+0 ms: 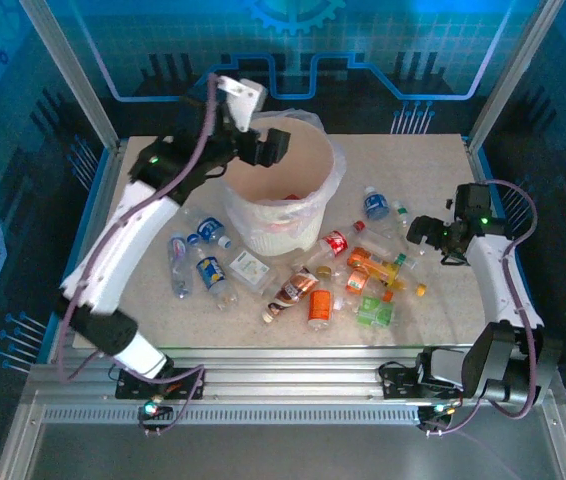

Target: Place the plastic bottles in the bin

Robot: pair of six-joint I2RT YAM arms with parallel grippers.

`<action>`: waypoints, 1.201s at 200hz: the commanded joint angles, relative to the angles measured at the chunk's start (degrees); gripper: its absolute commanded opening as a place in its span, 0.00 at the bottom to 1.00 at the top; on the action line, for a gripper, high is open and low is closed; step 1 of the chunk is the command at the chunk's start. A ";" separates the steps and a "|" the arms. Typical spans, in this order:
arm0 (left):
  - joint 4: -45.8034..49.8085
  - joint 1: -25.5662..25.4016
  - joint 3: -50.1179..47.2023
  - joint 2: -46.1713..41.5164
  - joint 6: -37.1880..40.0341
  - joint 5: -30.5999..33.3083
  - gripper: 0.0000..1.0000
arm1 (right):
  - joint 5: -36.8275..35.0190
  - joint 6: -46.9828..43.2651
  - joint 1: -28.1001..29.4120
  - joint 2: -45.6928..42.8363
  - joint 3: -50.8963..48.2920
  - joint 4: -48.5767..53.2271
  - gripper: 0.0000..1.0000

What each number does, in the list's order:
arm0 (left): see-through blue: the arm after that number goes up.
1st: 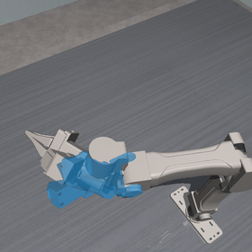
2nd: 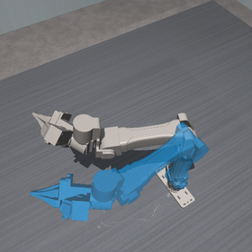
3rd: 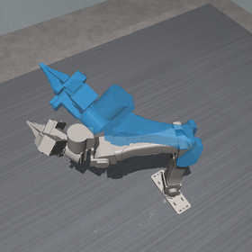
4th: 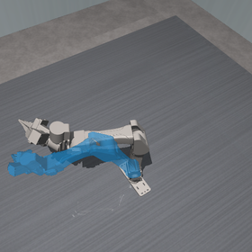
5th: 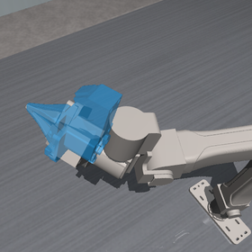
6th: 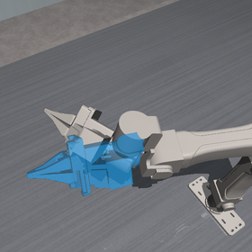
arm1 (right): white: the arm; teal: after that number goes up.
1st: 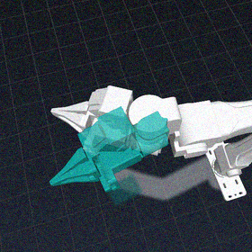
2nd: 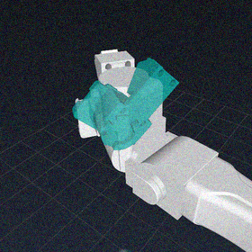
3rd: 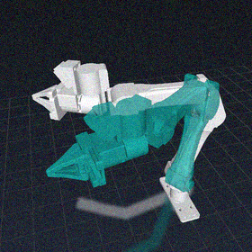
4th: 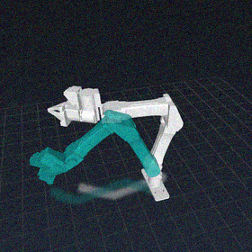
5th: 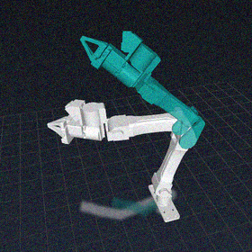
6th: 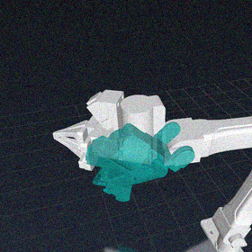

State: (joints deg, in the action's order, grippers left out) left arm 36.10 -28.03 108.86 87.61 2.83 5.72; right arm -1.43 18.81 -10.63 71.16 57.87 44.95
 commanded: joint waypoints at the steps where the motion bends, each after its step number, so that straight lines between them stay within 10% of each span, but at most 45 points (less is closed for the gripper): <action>1: -4.90 -0.31 -7.97 -8.70 -3.85 3.52 0.99 | 0.04 -0.73 -0.85 -2.35 1.03 1.52 1.00; 100: 5.31 12.29 -49.62 -37.89 -28.92 13.45 0.99 | -1.97 2.47 -0.80 -6.28 -0.03 1.29 1.00; 240: -10.43 31.73 -71.78 -22.80 -34.55 -2.71 0.84 | -3.61 5.31 -0.82 -11.39 -3.11 0.16 1.00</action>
State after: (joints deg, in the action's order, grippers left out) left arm 30.89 1.89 38.89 63.44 -29.71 6.59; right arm -4.47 23.03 -10.68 60.58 55.90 45.34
